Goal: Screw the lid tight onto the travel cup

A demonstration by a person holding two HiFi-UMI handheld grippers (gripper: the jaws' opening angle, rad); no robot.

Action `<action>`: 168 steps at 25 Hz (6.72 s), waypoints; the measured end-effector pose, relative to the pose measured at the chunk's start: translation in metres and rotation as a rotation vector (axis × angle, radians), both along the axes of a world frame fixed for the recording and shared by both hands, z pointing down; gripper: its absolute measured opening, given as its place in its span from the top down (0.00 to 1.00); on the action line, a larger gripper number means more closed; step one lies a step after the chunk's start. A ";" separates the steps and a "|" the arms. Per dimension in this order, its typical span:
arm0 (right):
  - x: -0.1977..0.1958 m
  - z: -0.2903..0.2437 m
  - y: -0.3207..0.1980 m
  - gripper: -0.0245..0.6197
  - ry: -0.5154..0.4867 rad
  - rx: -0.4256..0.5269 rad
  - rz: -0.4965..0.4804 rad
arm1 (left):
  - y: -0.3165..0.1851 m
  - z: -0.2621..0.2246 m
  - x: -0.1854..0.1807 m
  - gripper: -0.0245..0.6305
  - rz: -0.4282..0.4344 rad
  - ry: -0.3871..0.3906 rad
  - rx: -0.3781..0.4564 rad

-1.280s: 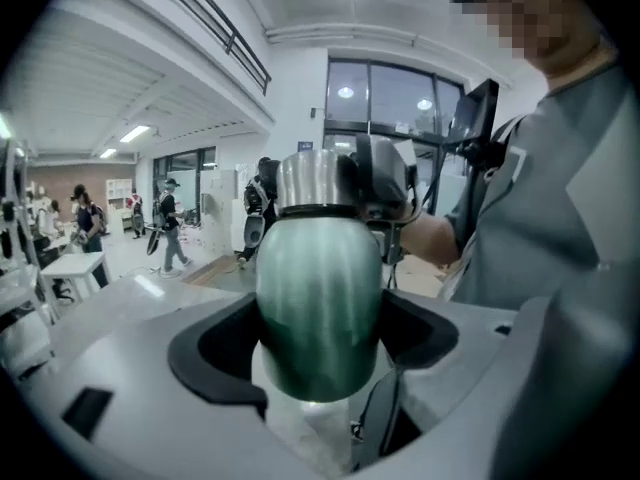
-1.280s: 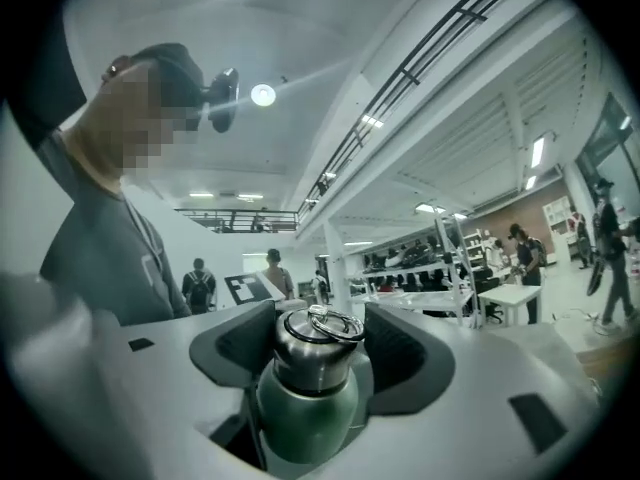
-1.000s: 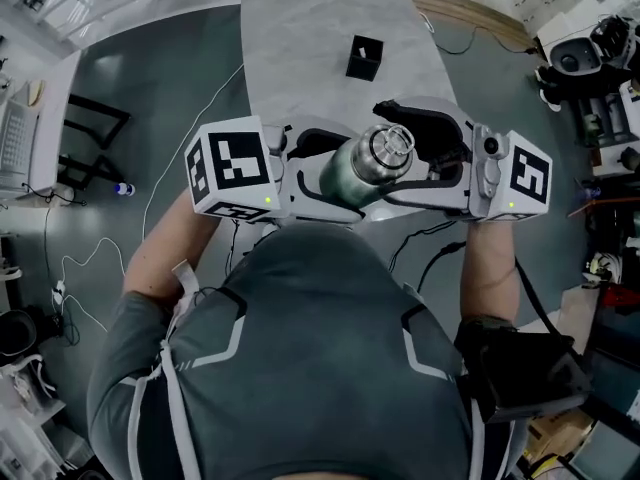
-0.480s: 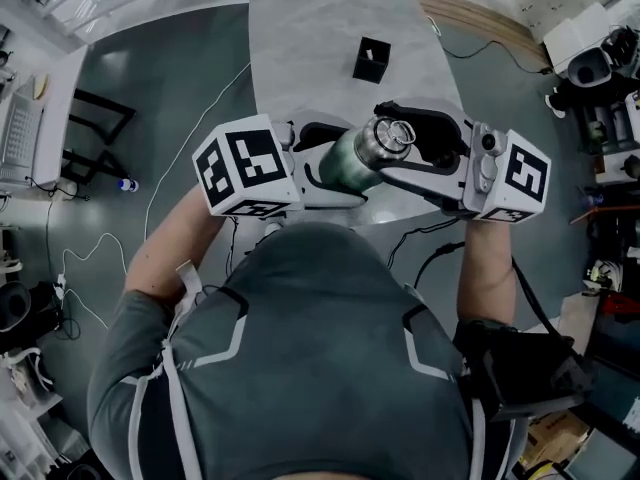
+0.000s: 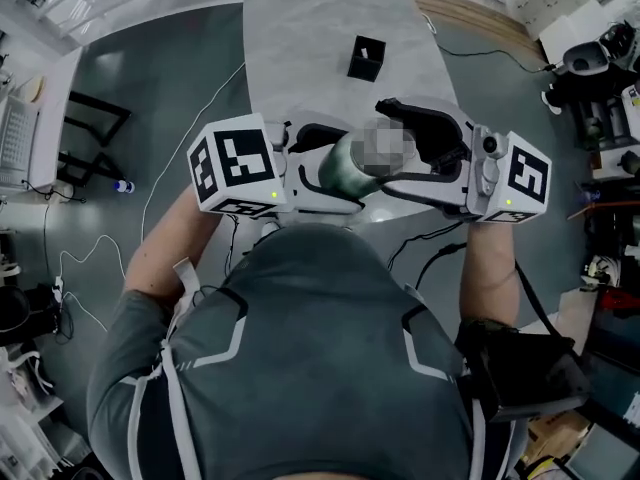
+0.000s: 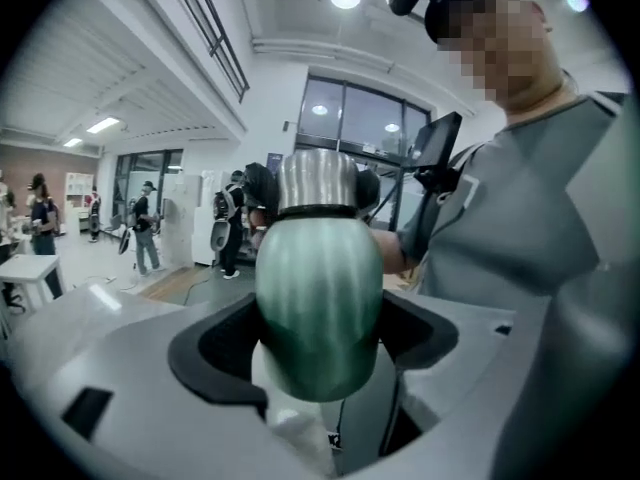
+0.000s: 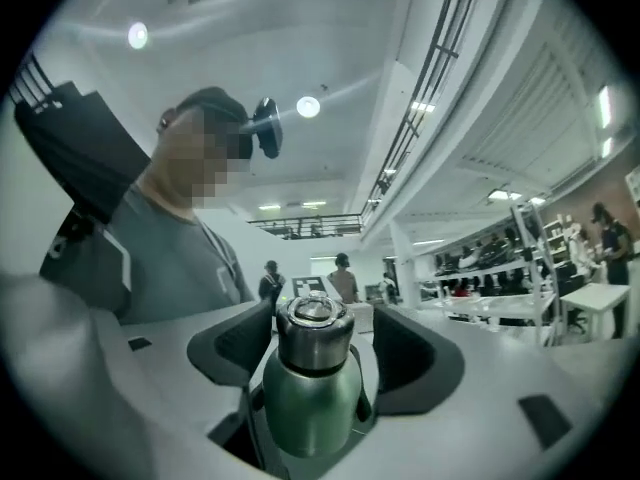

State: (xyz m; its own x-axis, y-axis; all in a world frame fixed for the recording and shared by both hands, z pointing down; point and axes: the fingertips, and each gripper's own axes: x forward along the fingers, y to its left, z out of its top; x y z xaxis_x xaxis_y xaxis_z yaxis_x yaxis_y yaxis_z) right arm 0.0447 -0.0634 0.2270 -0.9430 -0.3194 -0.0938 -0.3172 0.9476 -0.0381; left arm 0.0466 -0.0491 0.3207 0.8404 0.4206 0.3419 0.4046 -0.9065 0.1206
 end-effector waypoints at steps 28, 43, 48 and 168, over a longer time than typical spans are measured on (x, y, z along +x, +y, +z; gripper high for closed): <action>-0.008 -0.004 0.015 0.48 -0.049 0.015 -0.129 | 0.017 -0.007 0.000 0.39 0.066 0.003 -0.010; 0.005 0.021 -0.039 0.54 0.041 -0.053 0.403 | -0.039 0.023 0.014 0.39 -0.270 -0.104 0.126; 0.000 0.011 0.001 0.49 0.035 0.009 0.048 | -0.004 0.000 0.005 0.39 -0.041 0.006 0.018; 0.245 0.332 -0.077 0.91 0.156 -0.432 1.088 | -0.175 0.335 0.128 0.40 -0.768 -0.060 0.026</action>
